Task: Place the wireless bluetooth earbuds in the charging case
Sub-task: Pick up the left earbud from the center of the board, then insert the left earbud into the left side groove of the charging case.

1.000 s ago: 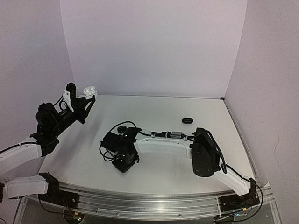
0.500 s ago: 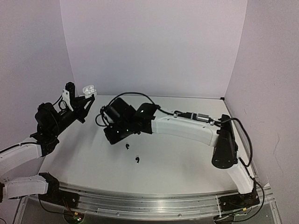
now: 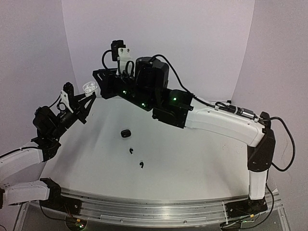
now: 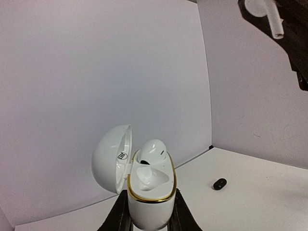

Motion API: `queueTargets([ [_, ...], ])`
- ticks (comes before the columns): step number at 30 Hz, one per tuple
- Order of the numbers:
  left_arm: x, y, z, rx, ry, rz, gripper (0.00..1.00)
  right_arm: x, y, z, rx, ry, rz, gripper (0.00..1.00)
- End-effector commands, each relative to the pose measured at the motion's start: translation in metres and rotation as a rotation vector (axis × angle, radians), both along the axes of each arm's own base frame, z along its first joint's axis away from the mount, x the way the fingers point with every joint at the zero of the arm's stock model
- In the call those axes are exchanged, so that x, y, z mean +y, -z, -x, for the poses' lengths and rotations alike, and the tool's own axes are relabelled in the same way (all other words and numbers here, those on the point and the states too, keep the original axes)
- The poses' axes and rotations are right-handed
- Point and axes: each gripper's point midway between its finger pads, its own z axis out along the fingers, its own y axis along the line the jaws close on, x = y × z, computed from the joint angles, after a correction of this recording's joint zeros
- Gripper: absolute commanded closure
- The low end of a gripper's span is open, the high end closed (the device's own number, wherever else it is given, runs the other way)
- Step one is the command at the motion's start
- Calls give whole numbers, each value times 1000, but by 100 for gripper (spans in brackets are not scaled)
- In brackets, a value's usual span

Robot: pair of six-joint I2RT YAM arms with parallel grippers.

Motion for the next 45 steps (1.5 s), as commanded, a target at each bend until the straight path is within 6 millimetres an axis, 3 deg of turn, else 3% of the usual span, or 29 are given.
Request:
queueTargets([
  [1,-3,-24,12,-126,30,4,100,19,-21,5,-112,-39,-151,100],
  [8,-7,-27,15,-140,43,-3,100,29,-24,7,-174,-54,-196,100],
  [31,-2,-35,14,-145,23,41,100,42,17,-15,-193,56,-124,100],
  [41,0,-30,6,-144,-27,58,100,36,-1,-12,-202,141,-271,100],
  [45,1,-33,2,-155,-52,70,100,38,6,-11,-200,168,-276,100],
])
